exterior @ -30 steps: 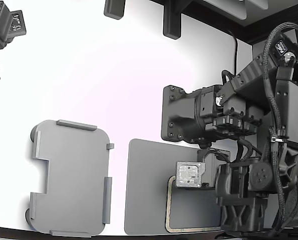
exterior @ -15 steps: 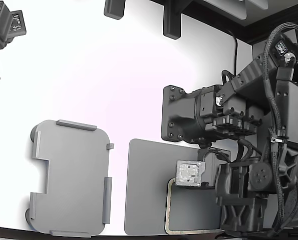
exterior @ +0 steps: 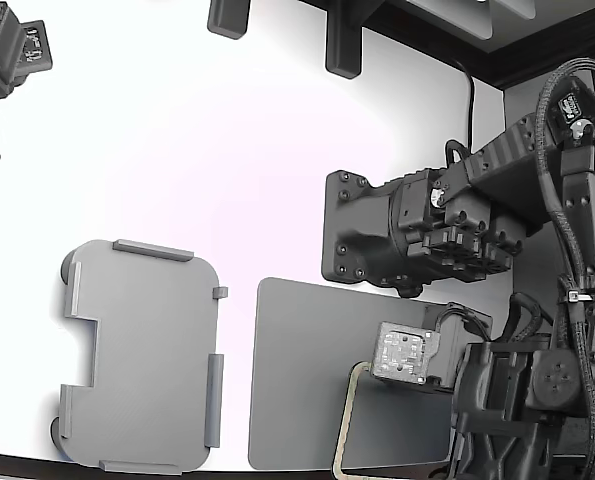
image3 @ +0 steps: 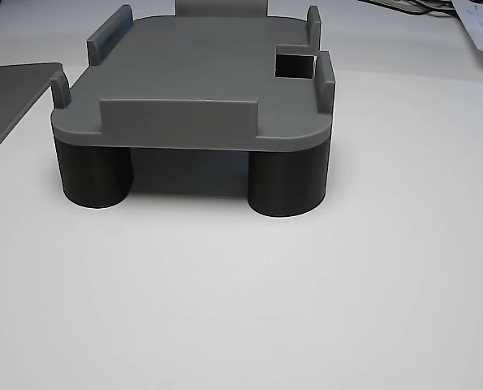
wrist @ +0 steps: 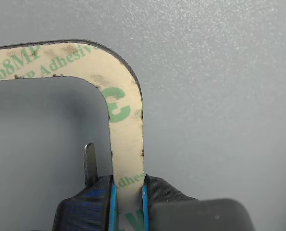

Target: Move top rectangular frame to the holder.

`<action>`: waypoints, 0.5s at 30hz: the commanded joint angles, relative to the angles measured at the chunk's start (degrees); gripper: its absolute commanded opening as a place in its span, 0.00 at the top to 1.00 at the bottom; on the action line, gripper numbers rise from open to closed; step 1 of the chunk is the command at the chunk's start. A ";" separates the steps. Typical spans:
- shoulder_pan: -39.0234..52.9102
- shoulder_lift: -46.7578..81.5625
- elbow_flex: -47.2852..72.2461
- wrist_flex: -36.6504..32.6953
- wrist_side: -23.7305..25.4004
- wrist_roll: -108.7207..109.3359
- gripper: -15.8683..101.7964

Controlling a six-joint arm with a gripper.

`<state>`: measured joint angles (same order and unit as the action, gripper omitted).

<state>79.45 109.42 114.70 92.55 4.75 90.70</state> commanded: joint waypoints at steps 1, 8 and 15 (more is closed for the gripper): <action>-2.55 -0.44 -7.12 2.29 0.44 2.64 0.95; -9.23 -0.70 -10.90 0.62 3.08 13.80 0.95; -16.96 -5.10 -16.96 2.29 7.73 27.51 0.95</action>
<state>65.92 104.59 100.81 94.22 11.87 113.82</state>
